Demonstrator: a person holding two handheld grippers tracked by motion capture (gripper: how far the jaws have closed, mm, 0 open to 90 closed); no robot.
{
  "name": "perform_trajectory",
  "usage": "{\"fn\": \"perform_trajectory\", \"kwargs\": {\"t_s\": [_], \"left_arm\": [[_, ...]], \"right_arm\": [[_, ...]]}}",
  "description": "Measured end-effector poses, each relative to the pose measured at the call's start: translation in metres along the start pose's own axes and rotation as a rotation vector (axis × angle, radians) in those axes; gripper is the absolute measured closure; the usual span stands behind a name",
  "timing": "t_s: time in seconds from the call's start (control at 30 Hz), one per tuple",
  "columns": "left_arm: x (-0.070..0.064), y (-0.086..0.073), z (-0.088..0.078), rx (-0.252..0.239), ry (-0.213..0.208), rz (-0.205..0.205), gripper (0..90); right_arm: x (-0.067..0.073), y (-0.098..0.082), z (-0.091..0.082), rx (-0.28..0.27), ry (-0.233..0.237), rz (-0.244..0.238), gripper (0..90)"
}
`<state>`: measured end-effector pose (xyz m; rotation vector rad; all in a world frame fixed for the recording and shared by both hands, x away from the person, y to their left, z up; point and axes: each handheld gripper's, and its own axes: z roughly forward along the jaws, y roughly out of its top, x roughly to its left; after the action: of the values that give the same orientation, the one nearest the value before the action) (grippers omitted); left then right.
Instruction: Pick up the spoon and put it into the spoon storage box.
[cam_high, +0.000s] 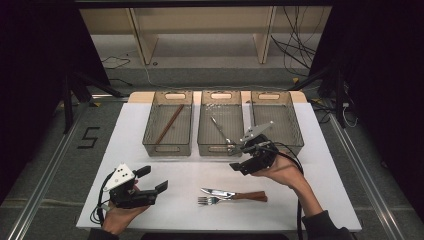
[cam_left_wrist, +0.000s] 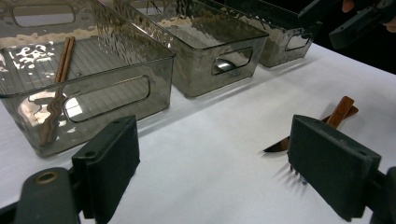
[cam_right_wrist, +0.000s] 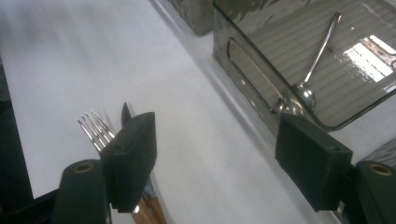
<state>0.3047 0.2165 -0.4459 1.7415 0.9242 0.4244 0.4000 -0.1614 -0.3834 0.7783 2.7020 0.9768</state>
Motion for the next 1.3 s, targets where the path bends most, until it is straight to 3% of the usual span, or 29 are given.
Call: {"fn": "perform_trajectory", "kwargs": {"t_s": [0.17, 0.33, 0.5, 0.73, 1.07, 1.3], "left_arm": [[0.0, 0.0, 0.0, 0.004, 0.0, 0.002, 16.4], [0.0, 0.0, 0.0, 0.007, 0.0, 0.003, 16.4], [0.0, 0.0, 0.0, 0.008, -0.001, 0.004, 16.4], [0.0, 0.0, 0.0, 0.002, 0.0, 0.004, 16.4], [0.0, 0.001, 0.002, 0.005, 0.002, 0.004, 16.4], [0.0, 0.001, 0.0, 0.001, 0.003, 0.001, 16.4]], "right_arm": [[0.003, -0.009, 0.004, 0.035, -0.021, 0.002, 35.6], [0.005, -0.021, 0.006, 0.053, -0.02, 0.016, 53.1], [0.009, -0.033, 0.013, 0.102, -0.007, 0.015, 64.7], [0.012, -0.043, 0.017, 0.107, -0.001, 0.036, 71.3], [0.013, -0.06, 0.019, 0.117, 0.005, 0.038, 89.4], [0.016, -0.064, 0.022, 0.141, 0.012, 0.049, 90.0]]}}
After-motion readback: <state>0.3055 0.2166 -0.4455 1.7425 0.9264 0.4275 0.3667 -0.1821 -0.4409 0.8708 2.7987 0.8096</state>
